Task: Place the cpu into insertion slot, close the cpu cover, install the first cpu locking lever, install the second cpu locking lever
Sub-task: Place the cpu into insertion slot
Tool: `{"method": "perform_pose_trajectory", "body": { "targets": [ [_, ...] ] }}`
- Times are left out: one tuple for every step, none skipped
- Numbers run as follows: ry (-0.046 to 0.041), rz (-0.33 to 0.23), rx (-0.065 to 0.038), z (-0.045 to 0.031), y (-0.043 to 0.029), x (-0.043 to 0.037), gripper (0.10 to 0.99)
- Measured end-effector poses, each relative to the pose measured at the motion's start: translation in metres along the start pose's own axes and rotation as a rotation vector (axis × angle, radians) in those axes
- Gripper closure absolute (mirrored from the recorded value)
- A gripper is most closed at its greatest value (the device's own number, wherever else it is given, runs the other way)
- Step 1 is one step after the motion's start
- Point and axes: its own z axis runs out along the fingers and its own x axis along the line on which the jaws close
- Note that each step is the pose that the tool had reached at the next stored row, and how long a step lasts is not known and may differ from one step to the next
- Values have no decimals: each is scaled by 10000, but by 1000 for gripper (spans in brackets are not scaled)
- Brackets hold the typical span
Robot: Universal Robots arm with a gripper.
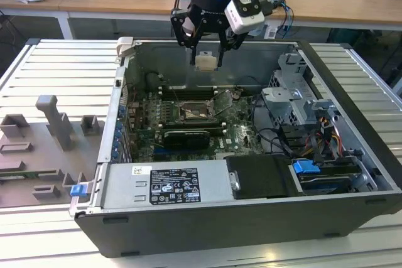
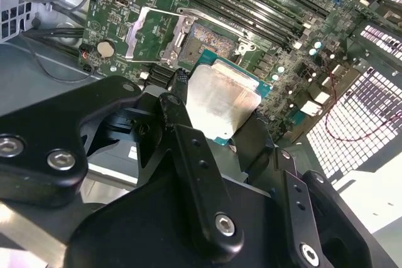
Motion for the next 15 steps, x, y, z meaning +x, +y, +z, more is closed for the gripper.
{"method": "perform_pose_trajectory", "body": {
  "targets": [
    [1,1,0,0,0,0,545],
    [1,1,2,1,-1,0,545],
    [3,2,3,2,-1,0,545],
    [6,3,5,3,-1,0,545],
    [3,4,22,5,0,0,545],
    [0,12,52,4,0,0,545],
    [-6,66,62,4,-1,0,545],
    [-9,108,64,4,-1,0,545],
    [-12,149,64,4,-1,0,545],
    [-15,189,62,4,-1,0,545],
    [-18,216,61,4,-1,0,545],
    [-24,286,60,5,0,0,545],
    [-29,333,60,5,0,0,545],
    [-31,362,58,5,0,0,545],
    [-35,411,58,5,0,0,545]
  ]
}}
